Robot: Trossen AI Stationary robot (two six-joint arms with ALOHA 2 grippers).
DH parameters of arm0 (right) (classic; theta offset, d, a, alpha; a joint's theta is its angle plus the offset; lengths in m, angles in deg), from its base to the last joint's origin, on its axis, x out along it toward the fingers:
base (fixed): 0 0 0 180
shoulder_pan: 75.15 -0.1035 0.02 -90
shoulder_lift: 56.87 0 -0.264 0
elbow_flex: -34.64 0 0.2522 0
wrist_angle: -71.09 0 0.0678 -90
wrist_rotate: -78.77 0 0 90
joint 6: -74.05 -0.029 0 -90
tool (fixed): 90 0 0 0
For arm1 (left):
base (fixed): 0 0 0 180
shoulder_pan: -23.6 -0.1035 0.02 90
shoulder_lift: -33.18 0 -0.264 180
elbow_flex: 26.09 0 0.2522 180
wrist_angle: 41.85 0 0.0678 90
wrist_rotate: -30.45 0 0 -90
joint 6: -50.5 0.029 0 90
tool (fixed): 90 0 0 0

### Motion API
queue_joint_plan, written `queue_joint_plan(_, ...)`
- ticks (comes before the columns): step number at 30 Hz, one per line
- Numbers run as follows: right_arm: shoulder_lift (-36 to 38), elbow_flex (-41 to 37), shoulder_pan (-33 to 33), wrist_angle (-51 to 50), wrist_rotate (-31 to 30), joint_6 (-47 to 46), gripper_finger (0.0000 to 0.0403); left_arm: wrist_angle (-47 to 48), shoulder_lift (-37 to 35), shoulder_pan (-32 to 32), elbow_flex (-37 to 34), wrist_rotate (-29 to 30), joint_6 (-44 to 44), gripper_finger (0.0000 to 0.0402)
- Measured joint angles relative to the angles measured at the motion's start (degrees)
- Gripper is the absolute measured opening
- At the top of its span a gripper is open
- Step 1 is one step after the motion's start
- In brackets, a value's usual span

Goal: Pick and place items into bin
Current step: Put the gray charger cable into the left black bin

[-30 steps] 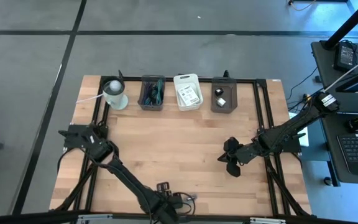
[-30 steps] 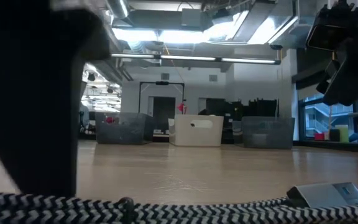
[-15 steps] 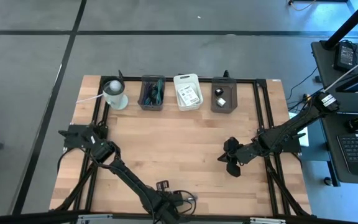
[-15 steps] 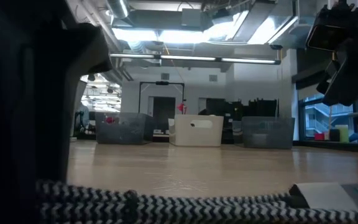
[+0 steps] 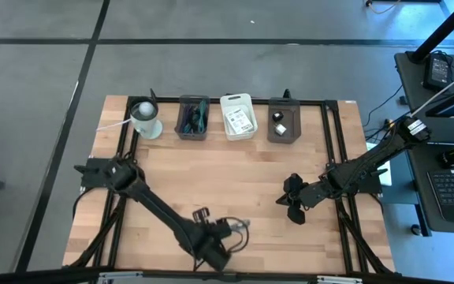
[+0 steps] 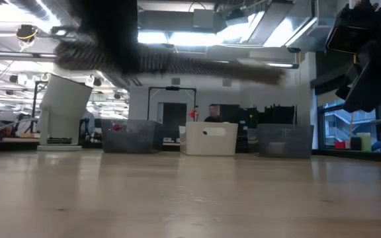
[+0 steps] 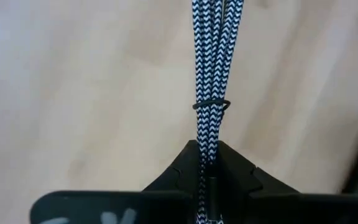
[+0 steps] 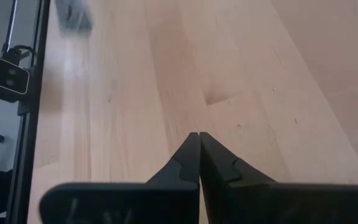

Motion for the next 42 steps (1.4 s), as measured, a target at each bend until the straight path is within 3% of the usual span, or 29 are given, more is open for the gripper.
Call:
queue_joint_plan(8, 0.00, 0.02, 0.00, 1.24, 0.00, -0.09, 0.0002, 9.97, -9.92, -9.80, 0.05, 9.91, -4.57, 0.0023)
queue_joint_plan(12, 0.00, 0.02, 0.02, 1.38, 0.00, -1.36, 0.0002, 18.02, -13.56, -18.72, 0.05, 8.56, -9.37, 0.0023)
queue_joint_plan(19, 0.00, 0.02, 0.03, 1.36, -0.02, -3.05, 0.0002, 20.67, -14.89, -37.19, 0.04, 3.42, 4.46, 0.0023)
queue_joint_plan(22, 0.00, 0.02, 0.04, 1.34, -0.78, -4.03, 0.0002, 18.67, -14.89, -44.32, -1.89, 2.52, 10.28, 0.0023)
queue_joint_plan(30, 0.00, 0.02, 1.09, 1.32, -10.33, -10.55, 0.0002, 9.08, -16.29, -58.35, -12.25, -1.40, 21.93, 0.0023)
queue_joint_plan(34, 0.00, 0.02, 3.44, 1.96, -13.72, -10.76, 0.0002, 2.81, -18.66, -63.31, -19.39, -3.61, 24.40, 0.0023)
queue_joint_plan(42, -0.01, 0.02, 9.49, 2.96, -14.12, -12.10, 0.0002, -8.51, -25.39, -69.12, -32.62, -8.49, 26.61, 0.0023)
